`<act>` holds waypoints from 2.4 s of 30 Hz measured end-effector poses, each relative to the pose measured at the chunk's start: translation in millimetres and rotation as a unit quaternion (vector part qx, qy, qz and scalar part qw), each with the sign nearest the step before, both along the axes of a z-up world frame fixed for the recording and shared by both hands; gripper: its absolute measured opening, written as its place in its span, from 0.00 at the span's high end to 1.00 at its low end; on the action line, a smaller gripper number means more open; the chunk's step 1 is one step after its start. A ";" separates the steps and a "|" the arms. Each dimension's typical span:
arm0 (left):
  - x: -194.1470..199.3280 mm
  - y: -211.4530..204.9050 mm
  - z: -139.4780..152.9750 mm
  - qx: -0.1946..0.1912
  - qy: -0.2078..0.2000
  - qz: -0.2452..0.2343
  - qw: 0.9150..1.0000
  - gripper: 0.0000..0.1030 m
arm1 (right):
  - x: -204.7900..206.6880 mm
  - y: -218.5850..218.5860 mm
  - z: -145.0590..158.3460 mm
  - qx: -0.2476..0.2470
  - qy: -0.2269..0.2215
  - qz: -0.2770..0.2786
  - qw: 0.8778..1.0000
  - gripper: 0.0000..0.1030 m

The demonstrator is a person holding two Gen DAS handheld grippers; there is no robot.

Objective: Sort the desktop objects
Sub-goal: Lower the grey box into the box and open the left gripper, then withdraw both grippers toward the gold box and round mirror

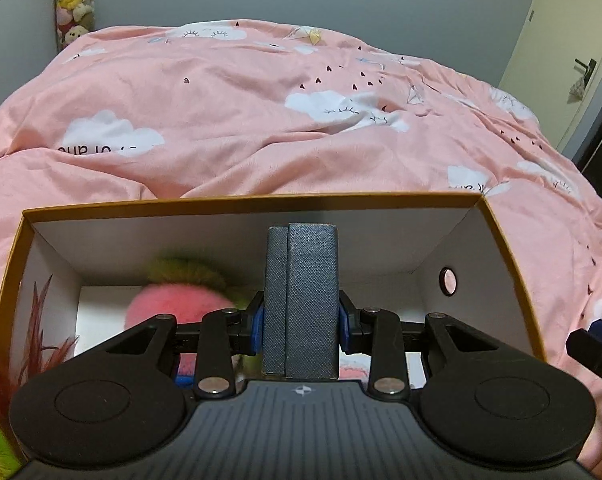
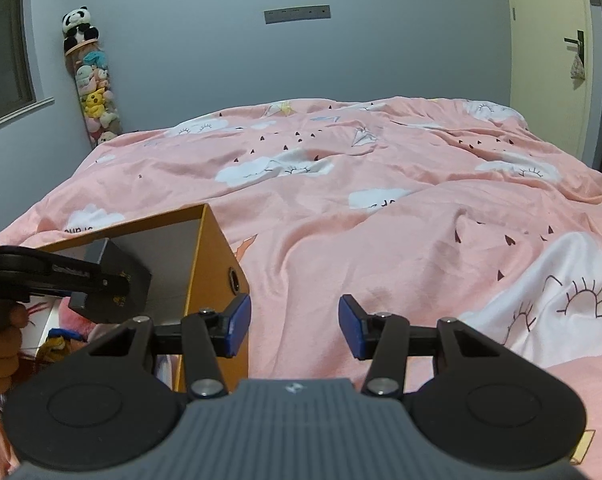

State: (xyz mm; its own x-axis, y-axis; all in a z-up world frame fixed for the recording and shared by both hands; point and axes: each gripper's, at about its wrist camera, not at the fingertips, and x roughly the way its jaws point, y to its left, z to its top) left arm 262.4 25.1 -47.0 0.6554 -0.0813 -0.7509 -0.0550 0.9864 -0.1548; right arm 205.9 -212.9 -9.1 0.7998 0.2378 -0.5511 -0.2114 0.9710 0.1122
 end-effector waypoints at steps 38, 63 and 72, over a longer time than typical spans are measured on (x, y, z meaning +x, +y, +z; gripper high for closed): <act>-124.9 3.0 70.3 0.035 -0.092 0.046 0.994 0.48 | -55.7 31.5 27.9 -0.011 -0.089 0.046 0.995 0.38; -237.1 20.9 -1.9 0.079 0.115 0.039 0.989 0.48 | -142.1 114.9 -12.7 -0.103 0.024 0.180 0.978 0.33; -255.8 22.7 -21.5 0.091 0.181 0.017 0.979 0.48 | -140.0 126.9 -47.2 -0.119 0.145 0.234 0.954 0.31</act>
